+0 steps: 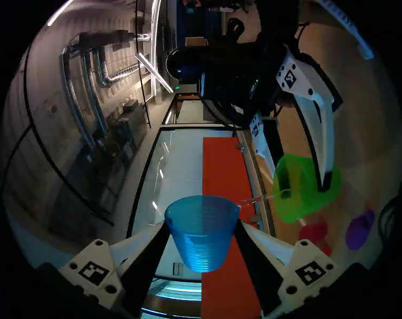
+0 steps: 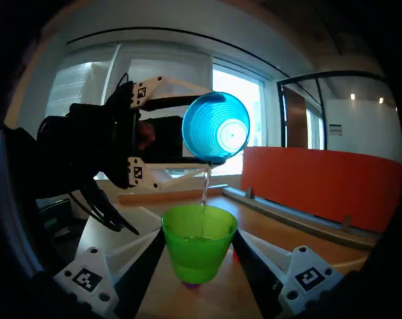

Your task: Pour water

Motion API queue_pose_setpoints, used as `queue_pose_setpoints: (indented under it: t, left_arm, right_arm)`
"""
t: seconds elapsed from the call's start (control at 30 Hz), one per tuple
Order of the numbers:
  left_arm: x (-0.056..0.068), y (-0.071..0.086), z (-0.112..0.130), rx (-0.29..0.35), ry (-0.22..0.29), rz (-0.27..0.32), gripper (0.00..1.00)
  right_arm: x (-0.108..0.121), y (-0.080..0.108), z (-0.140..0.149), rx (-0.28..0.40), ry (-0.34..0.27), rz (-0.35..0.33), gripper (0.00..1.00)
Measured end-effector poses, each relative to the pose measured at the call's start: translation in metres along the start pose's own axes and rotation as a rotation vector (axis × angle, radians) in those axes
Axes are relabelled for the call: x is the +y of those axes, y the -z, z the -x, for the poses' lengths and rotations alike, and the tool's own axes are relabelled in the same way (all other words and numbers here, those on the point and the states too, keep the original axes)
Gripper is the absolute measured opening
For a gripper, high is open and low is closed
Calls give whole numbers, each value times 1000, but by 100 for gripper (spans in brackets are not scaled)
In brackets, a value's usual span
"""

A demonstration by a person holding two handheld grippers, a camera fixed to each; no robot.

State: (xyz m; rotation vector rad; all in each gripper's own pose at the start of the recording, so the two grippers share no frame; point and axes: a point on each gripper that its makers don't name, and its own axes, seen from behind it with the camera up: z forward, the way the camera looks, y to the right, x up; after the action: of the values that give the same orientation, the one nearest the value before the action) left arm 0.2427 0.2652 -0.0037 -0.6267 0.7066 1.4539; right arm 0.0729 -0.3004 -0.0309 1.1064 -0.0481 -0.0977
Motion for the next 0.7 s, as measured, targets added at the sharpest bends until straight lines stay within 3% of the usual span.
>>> queue_pose_setpoints:
  t: [0.47,0.7]
  left_arm:
    - [-1,-2,1,-5,-21,2,85]
    - [1,-5,3,-7,8,6,85]
  right_arm:
    - [2,1,2,-2,-1,4,90]
    - [2,2,2,-1,-1,4,90]
